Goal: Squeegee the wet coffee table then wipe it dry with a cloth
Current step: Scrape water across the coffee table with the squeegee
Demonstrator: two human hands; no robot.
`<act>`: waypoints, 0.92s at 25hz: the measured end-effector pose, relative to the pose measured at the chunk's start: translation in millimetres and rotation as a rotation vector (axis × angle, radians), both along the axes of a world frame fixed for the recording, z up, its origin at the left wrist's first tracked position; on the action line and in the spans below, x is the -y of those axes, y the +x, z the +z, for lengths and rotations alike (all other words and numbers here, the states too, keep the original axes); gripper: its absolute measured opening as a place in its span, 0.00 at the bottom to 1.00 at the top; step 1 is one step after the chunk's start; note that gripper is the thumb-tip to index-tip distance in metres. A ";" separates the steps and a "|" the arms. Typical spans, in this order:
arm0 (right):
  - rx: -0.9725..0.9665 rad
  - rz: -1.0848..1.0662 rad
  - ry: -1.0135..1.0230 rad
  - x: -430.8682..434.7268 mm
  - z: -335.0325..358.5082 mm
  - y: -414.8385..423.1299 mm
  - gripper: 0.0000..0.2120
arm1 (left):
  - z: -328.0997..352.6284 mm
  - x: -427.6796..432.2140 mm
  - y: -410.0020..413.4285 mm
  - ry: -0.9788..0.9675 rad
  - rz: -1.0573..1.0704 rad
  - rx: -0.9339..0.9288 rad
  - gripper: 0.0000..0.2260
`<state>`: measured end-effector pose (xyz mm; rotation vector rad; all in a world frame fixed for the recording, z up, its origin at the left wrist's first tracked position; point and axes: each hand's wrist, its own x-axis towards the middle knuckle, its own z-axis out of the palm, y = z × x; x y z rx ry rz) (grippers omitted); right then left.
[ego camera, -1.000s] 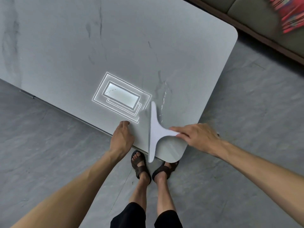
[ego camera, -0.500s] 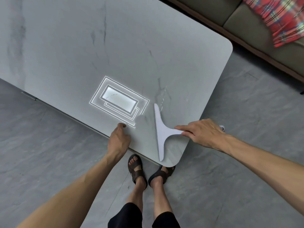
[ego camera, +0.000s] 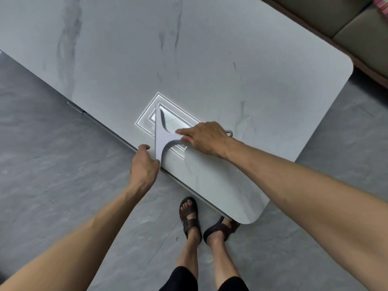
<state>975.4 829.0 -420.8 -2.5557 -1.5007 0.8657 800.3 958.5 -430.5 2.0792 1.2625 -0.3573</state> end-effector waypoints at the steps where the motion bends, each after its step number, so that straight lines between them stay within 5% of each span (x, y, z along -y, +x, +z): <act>1: 0.018 -0.063 0.015 8.0 0.2 12.0 0.16 | -0.5 3.7 0.1 -0.012 -0.014 0.000 0.24; 13: 0.041 -0.624 -0.071 234.2 39.2 76.2 0.16 | -5.0 139.8 42.3 -0.250 -0.342 0.013 0.27; 17: -0.022 -0.609 -0.013 250.0 53.3 98.0 0.16 | -9.3 175.2 43.2 -0.240 -0.241 -0.042 0.26; 23: -0.207 -0.859 0.000 240.8 51.3 157.1 0.13 | -1.2 244.5 29.9 -0.098 -0.086 -0.048 0.24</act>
